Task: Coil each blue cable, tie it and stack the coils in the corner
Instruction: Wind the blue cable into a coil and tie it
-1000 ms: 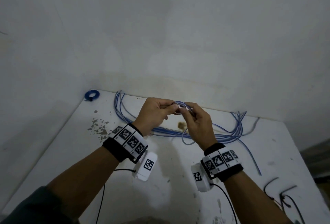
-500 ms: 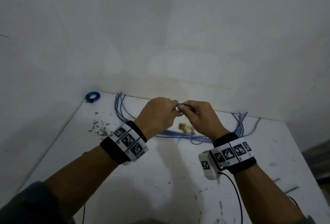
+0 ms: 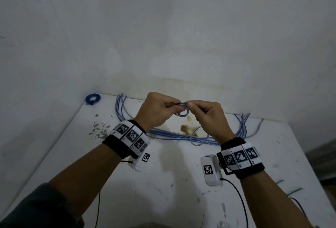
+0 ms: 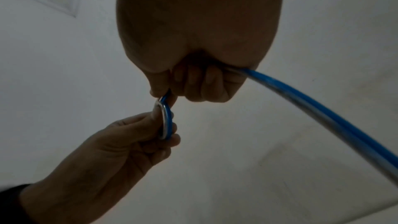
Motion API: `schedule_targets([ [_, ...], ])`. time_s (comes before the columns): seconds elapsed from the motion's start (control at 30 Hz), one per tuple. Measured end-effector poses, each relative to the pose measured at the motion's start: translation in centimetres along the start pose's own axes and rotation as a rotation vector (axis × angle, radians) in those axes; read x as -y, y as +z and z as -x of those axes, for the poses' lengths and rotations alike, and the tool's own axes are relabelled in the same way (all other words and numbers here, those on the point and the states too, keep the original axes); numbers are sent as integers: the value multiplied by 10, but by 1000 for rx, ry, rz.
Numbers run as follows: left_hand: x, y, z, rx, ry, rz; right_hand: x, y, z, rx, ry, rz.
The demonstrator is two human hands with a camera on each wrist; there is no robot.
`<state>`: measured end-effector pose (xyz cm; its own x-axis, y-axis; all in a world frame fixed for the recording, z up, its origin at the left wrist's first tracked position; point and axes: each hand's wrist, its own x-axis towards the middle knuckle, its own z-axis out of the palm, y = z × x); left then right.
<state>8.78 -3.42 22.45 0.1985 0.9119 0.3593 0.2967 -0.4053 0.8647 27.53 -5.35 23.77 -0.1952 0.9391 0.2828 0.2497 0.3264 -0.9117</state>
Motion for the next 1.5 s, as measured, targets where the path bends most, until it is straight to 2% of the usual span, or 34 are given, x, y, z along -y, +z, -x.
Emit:
schedule_targets([
  [0.13, -7, -6, -2, 63, -130, 143, -8, -4, 2, -51, -94, 131],
  [0.2, -9, -6, -3, 73, -142, 154, -11, -5, 3, -69, -114, 179],
  [0.27, -11, -3, -3, 29, -132, 195, -13, -1, 3, -101, -144, 192],
  [0.33, -12, 2, -4, -73, -134, 257, -15, 8, 1, -142, -165, 185],
  [0.4, -14, 7, -7, -177, -154, 356, -15, 22, 1, -204, -141, 118],
  [0.5, -18, 17, -7, -315, -196, 494, -13, 44, 7, -322, -4, -163],
  [0.57, -19, 22, -4, -339, -225, 546, -11, 51, 8, -412, 9, -260],
  [0.63, -15, 19, -1, -294, -246, 539, -11, 47, 5, -446, -6, -237],
  [0.73, -7, 7, 0, -210, -234, 382, -7, 28, -3, -312, -29, -114],
  [0.83, -11, 1, -3, -303, -222, 395, -2, 25, -8, -202, -55, -91],
  [0.93, -16, 0, -10, -415, -175, 466, -4, 42, -6, -230, -19, -150],
  [1.03, -14, 4, -11, -442, -191, 490, -9, 57, 0, -287, 22, -207],
  [1.2, -6, 8, 0, -385, -255, 562, -8, 65, -1, -320, -48, -161],
  [1.3, -7, 6, 7, -236, -284, 564, -3, 56, -6, -344, -51, -144],
  [1.4, -8, -6, 7, -146, -312, 441, -1, 33, -14, -165, -60, -89],
  [1.5, -7, -25, 2, -104, -270, 304, 2, 10, -21, 41, -68, 89],
])
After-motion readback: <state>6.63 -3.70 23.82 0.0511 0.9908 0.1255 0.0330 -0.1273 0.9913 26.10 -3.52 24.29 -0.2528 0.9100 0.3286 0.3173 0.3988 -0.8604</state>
